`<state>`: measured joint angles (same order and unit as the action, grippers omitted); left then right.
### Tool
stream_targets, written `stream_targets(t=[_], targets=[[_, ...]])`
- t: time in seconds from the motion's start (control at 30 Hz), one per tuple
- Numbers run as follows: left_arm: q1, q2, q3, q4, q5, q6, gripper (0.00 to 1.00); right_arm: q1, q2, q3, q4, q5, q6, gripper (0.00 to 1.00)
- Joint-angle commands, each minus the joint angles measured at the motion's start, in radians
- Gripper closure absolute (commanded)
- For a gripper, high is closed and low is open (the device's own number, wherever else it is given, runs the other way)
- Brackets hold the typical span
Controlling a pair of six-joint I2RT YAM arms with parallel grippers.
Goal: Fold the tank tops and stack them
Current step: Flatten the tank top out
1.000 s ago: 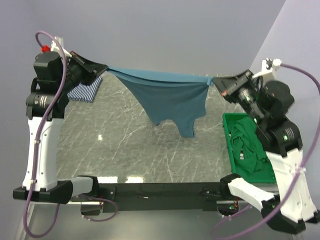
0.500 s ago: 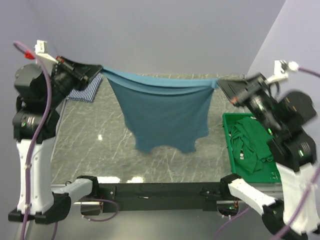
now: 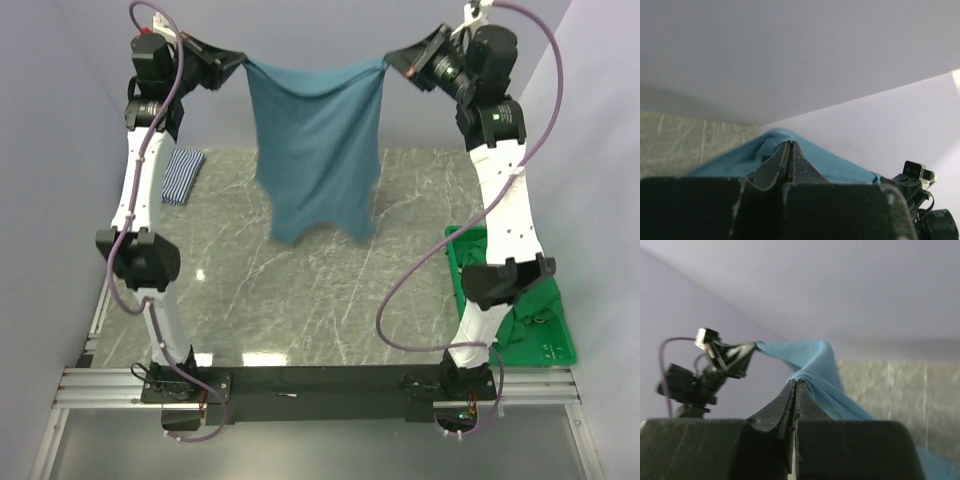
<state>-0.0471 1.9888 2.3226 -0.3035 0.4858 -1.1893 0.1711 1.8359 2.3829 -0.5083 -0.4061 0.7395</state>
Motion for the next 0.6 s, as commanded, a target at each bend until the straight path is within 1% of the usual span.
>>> stream_targets(t=[0.0, 0.03, 0.1, 0.13, 0.2, 0.23, 0.27, 0.3, 0.33, 0.37, 0.4, 0.43, 0.47, 0.5, 0.53, 0.57], targets=[[0.044, 0.005, 0.202, 0.167, 0.129, -0.070, 0.99, -0.056, -0.026, 0.141, 0.175, -0.082, 0.053, 1.00], [0.074, -0.025, 0.143, 0.196, 0.151, -0.076, 0.99, -0.064, -0.052, 0.077, 0.198, -0.086, 0.060, 1.00], [0.092, -0.082, 0.025, 0.257, 0.160, -0.069, 0.99, -0.067, -0.096, -0.014, 0.226, -0.071, 0.038, 1.00], [0.105, -0.134, -0.077, 0.256, 0.163, -0.055, 0.99, -0.068, -0.146, -0.134, 0.238, -0.068, 0.037, 1.00], [0.110, -0.182, -0.179, 0.219, 0.172, 0.003, 0.99, -0.070, -0.199, -0.279, 0.266, -0.068, 0.035, 1.00], [0.110, -0.233, -0.312, 0.215, 0.172, 0.017, 1.00, -0.067, -0.248, -0.433, 0.275, -0.063, 0.031, 1.00], [0.105, -0.296, -0.485, 0.243, 0.189, 0.025, 0.99, -0.068, -0.306, -0.614, 0.306, -0.042, 0.041, 1.00], [0.102, -0.327, -0.581, 0.262, 0.189, 0.026, 0.99, -0.067, -0.334, -0.701, 0.321, -0.018, 0.043, 1.00], [0.096, -0.382, -0.753, 0.267, 0.188, 0.031, 0.99, -0.067, -0.389, -0.873, 0.324, -0.007, 0.047, 1.00], [0.095, -0.402, -0.831, 0.262, 0.186, 0.049, 0.99, -0.067, -0.414, -0.963, 0.335, -0.005, 0.070, 1.00], [0.089, -0.427, -0.977, 0.254, 0.174, 0.062, 0.99, -0.067, -0.456, -1.055, 0.364, -0.007, 0.084, 1.00], [0.084, -0.464, -1.049, 0.233, 0.169, 0.072, 0.99, -0.059, -0.481, -1.234, 0.381, -0.005, 0.098, 1.00], [0.078, -0.482, -1.118, 0.212, 0.162, 0.103, 0.99, -0.053, -0.500, -1.317, 0.396, -0.004, 0.115, 1.00], [0.063, -0.499, -1.249, 0.192, 0.130, 0.120, 0.99, -0.048, -0.516, -1.387, 0.399, -0.005, 0.112, 1.00], [0.055, -0.542, -1.320, 0.175, 0.116, 0.131, 1.00, -0.041, -0.520, -1.507, 0.387, 0.003, 0.107, 1.00], [0.055, -0.567, -1.391, 0.181, 0.102, 0.140, 0.99, -0.029, -0.521, -1.565, 0.383, 0.001, 0.103, 1.00]])
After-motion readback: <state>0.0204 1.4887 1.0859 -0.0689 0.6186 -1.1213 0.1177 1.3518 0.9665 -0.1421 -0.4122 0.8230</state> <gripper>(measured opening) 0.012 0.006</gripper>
